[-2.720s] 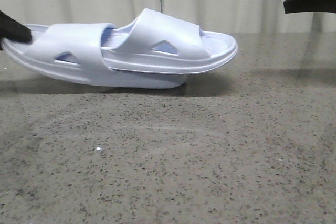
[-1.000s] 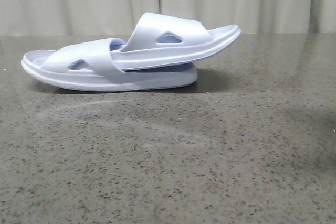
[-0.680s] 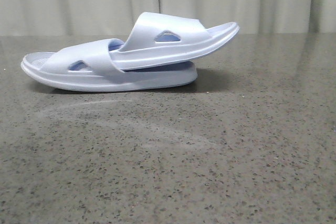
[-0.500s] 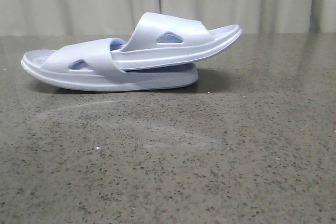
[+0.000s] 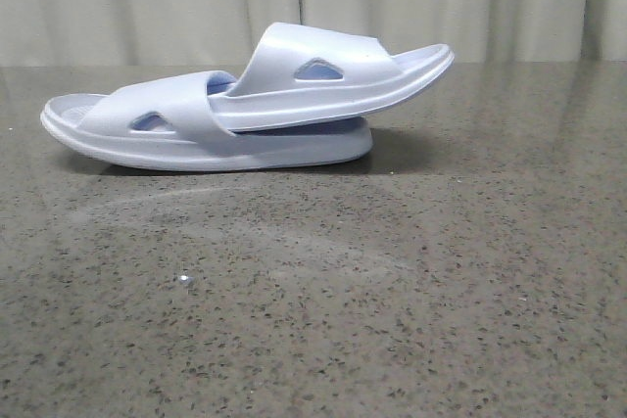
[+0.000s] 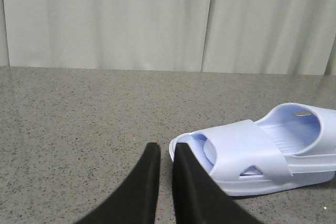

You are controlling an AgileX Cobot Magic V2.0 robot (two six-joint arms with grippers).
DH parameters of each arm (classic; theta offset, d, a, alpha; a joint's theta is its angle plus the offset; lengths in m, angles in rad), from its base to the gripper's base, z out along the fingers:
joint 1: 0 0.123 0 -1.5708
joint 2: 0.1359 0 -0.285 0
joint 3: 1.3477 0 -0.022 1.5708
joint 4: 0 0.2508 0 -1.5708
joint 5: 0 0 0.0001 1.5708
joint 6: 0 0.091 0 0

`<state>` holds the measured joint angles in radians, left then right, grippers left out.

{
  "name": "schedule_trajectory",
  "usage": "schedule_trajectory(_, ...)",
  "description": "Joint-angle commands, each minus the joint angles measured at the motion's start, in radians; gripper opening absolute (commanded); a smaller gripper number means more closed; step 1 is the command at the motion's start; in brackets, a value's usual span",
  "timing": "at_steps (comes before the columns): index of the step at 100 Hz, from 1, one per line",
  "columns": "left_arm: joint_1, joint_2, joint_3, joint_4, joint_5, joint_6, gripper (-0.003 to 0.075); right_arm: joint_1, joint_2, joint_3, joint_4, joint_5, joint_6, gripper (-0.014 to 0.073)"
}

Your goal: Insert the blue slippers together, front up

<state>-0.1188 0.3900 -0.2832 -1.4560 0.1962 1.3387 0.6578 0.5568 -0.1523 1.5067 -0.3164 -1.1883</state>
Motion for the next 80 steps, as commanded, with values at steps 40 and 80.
schedule_trajectory(40,-0.009,-0.002,-0.019,-0.023,-0.003,-0.001,0.0015,0.001,-0.001,-0.026,-0.019,-0.011,-0.011,-0.0078)
schedule_trajectory(80,-0.001,-0.103,0.125,1.180,-0.175,-1.292,0.0015,0.001,-0.001,-0.026,-0.019,-0.011,-0.011,-0.0078)
